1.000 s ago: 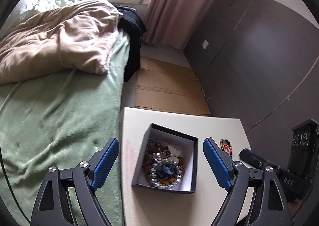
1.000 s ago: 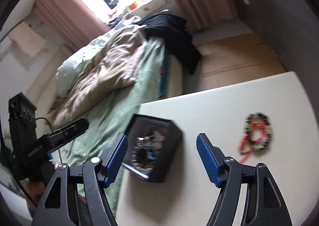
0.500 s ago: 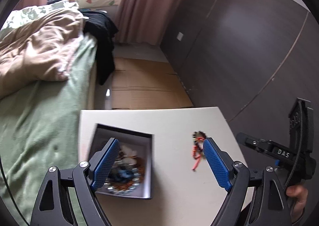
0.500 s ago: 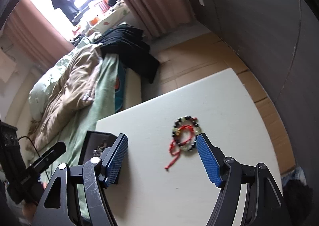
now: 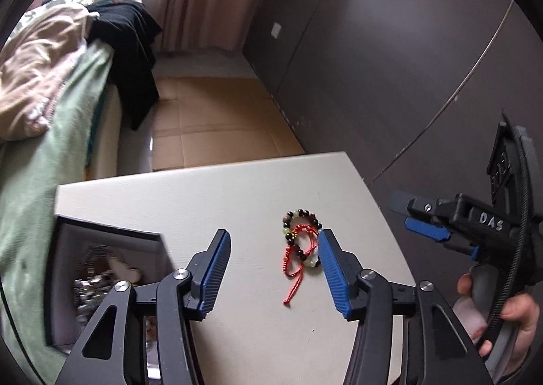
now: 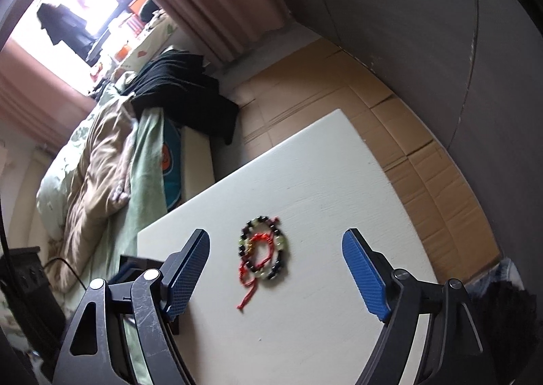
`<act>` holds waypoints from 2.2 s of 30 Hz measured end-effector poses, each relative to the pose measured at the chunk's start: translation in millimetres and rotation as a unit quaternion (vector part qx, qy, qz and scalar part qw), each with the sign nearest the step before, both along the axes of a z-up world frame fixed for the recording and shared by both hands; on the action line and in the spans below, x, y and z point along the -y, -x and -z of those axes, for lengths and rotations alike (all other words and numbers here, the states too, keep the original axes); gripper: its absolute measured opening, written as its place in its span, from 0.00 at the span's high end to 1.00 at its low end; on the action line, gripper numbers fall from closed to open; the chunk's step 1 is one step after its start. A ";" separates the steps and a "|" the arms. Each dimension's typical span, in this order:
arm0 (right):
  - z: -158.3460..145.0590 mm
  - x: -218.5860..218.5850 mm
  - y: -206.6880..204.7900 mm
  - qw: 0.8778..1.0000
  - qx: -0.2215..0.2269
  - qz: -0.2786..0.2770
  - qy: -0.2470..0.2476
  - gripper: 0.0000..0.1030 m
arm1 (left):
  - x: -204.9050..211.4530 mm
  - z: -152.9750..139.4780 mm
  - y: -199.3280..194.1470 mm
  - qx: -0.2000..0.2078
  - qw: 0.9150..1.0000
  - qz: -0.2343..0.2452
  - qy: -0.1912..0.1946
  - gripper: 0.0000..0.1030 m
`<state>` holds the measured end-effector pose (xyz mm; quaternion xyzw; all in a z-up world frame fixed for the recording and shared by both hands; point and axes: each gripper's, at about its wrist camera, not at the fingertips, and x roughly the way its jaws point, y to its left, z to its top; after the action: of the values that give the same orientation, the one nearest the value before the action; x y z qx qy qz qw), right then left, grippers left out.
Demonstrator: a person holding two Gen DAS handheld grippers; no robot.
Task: Organize jewelry
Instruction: 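Close the left gripper on the black-and-green bead bracelet with red string, then carry the black-and-green bead bracelet with the left gripper and drop it into the box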
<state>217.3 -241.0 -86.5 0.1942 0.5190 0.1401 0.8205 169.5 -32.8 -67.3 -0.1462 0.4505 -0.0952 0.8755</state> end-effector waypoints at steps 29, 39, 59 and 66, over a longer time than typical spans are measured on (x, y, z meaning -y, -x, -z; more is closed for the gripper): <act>16.1 22.5 -17.5 1.000 -0.026 0.000 -0.008 0.21 | 46.4 39.2 -46.5 -0.060 0.998 0.014 -0.005 0.92; 36.5 3.6 -25.6 0.998 -0.049 -0.041 -0.018 0.46 | 39.5 -15.8 -24.8 -0.011 1.000 0.006 0.024 0.93; 65.5 -81.9 -21.7 0.988 -0.057 -0.138 0.040 0.59 | -49.5 -45.1 35.4 0.006 0.994 -0.107 -0.020 0.93; 63.3 -87.8 -17.3 0.987 -0.039 -0.139 0.077 0.95 | -77.6 -52.9 59.9 0.007 0.990 -0.139 -0.030 0.92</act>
<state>234.6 -153.2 -149.8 0.0617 0.5815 0.2049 0.7849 109.6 44.8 -14.4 -0.1806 0.4226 0.0402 0.8872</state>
